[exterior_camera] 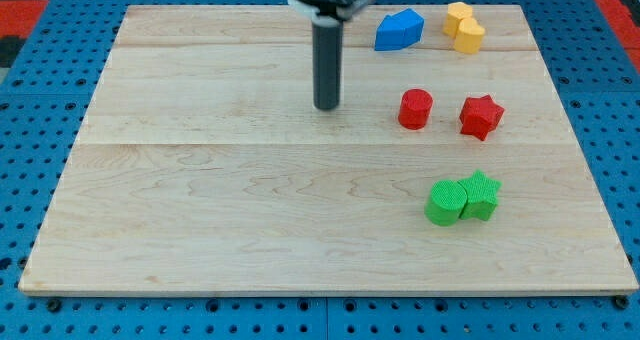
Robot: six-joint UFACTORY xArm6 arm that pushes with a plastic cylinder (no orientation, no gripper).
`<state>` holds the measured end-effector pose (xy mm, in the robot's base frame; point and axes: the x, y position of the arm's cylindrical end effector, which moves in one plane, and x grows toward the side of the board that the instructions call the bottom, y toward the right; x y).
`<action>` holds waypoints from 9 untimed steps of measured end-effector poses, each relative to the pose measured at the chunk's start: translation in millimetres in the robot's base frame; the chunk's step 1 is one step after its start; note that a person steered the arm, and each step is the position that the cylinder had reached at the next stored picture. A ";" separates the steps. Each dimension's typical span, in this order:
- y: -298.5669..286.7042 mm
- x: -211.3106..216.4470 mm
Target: Push the blue blocks into the green blocks
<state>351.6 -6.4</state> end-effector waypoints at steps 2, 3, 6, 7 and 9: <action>-10.8 -132.3; 38.8 -157.9; 157.1 -147.6; 147.1 -116.1; 54.5 -112.6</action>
<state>238.9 48.1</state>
